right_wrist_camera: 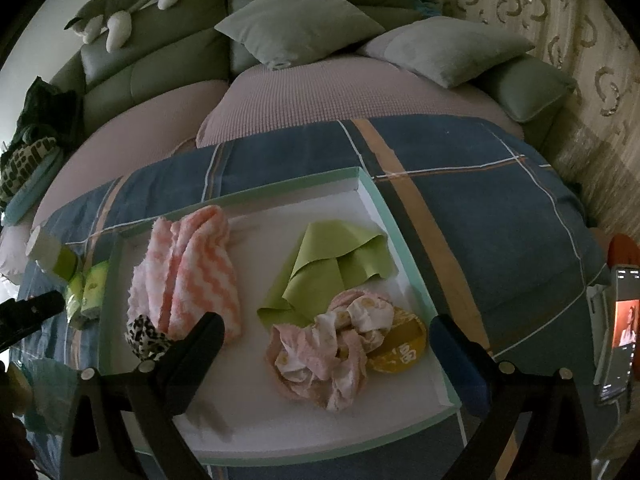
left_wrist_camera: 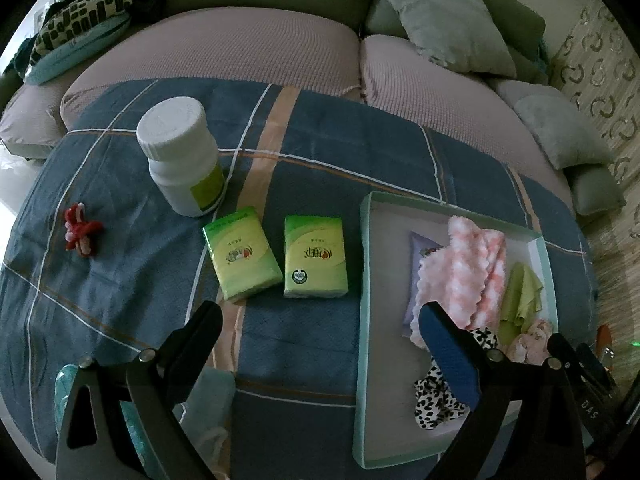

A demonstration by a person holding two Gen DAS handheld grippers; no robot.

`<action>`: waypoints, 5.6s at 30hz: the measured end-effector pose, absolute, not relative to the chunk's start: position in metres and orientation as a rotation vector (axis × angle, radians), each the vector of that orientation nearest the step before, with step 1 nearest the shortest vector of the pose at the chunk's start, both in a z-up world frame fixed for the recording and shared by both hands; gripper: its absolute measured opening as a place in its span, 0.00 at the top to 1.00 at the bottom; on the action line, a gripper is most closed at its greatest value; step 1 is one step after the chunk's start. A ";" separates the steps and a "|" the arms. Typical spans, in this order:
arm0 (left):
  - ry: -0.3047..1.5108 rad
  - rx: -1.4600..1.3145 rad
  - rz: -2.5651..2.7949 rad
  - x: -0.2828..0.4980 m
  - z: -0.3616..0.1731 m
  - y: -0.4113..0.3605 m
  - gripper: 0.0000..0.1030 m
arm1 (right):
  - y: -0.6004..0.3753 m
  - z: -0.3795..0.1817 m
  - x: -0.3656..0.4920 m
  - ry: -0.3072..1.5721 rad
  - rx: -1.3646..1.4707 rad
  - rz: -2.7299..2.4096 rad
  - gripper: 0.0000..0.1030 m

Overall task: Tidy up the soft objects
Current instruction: 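Withdraw both tools from the tray toward the red toy and green tissue packets, then grasp the red pipe-cleaner toy with the left tool while the right tool grasps a green tissue packet, then lift the toy and packet and carry them over the white tray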

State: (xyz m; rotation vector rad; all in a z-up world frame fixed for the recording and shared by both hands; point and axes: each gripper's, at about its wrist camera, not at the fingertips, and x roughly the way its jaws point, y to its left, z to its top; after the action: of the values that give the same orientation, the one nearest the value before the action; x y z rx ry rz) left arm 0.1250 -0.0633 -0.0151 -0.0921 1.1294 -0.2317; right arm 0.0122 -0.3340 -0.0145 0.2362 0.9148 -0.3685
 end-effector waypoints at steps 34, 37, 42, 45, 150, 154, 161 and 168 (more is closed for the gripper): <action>0.978 -0.236 0.114 0.107 0.026 0.088 0.04 | -0.232 -0.009 0.039 0.905 0.204 -0.120 0.00; 0.977 -0.248 0.105 0.108 0.027 0.091 0.04 | -0.227 -0.010 0.041 0.910 0.193 -0.114 0.00; 0.984 -0.272 0.126 0.112 0.021 0.102 0.04 | -0.219 -0.015 0.045 0.926 0.179 -0.110 0.00; 1.007 -0.287 0.133 0.116 0.014 0.109 0.04 | -0.213 -0.017 0.046 0.932 0.171 -0.096 0.00; 0.943 -0.307 -0.075 0.133 0.052 0.111 0.71 | -0.180 0.015 0.081 0.923 0.145 -0.074 0.51; 0.933 -0.308 -0.114 0.130 0.057 0.084 0.71 | -0.194 0.019 0.069 0.911 0.167 -0.094 0.51; 0.923 -0.247 -0.186 0.130 0.062 0.032 0.71 | -0.224 0.021 0.056 0.887 0.201 -0.135 0.51; 0.948 -0.143 -0.292 0.127 0.058 -0.030 0.71 | -0.265 0.022 0.045 0.866 0.257 -0.212 0.51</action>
State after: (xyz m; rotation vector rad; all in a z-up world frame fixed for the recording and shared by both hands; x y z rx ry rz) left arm 0.1273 -0.0300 0.0580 -0.1432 0.9481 -0.2915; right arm 0.0454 -0.2653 0.0217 0.2567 0.8663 -0.2121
